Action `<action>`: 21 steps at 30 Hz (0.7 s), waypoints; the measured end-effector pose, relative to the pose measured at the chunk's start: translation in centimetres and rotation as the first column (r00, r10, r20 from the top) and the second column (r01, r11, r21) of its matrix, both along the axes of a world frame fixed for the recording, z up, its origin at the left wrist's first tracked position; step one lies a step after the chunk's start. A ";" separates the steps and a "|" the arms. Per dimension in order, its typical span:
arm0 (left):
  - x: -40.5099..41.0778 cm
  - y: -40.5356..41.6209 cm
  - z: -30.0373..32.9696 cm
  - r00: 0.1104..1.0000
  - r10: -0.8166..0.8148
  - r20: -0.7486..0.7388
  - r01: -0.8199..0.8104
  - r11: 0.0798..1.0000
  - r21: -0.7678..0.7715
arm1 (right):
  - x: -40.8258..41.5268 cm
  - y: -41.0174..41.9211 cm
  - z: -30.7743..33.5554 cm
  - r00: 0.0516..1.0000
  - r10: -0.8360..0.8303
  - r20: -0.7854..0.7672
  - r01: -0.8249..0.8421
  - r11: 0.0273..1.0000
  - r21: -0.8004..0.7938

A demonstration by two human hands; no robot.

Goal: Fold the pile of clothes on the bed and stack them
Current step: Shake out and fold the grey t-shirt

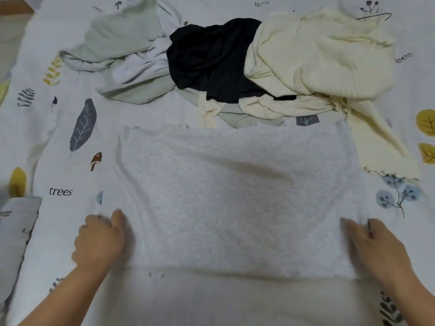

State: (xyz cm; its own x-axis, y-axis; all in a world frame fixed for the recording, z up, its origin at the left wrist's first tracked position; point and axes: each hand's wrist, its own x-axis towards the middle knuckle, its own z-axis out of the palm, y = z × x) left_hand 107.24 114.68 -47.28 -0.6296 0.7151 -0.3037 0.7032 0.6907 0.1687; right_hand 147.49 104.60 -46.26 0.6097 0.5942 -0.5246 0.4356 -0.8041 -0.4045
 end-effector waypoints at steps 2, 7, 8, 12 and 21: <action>-0.4 -0.9 -0.2 0.998 -0.043 0.043 0.043 0.999 0.022 | -0.6 -0.3 -0.2 1.000 0.021 -0.002 -0.021 0.999 0.034; -3.4 -1.3 0.3 0.990 -0.138 0.014 0.135 0.982 0.129 | 1.5 -0.9 0.1 0.985 -0.005 0.172 0.005 1.000 0.001; -4.1 -1.4 0.4 0.991 -0.134 0.007 0.132 0.985 0.114 | 2.1 -1.1 0.0 0.983 -0.022 0.184 0.024 1.000 -0.008; -3.6 -1.6 0.9 0.980 -0.185 -0.077 0.190 0.980 0.060 | 1.7 -0.8 0.3 0.983 0.032 0.183 -0.013 0.994 -0.104; 6.5 -0.7 -0.5 0.363 -0.920 -0.149 0.928 0.372 -0.032 | -10.9 5.5 -1.4 0.577 0.688 0.439 -0.764 0.645 -0.007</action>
State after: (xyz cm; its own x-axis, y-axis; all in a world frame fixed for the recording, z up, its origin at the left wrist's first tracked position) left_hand 113.77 113.99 -47.82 0.4092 0.8831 -0.2294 0.9106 -0.4114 0.0402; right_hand 136.59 110.13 -47.62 0.0492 0.9769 -0.2079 0.9824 -0.0849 -0.1665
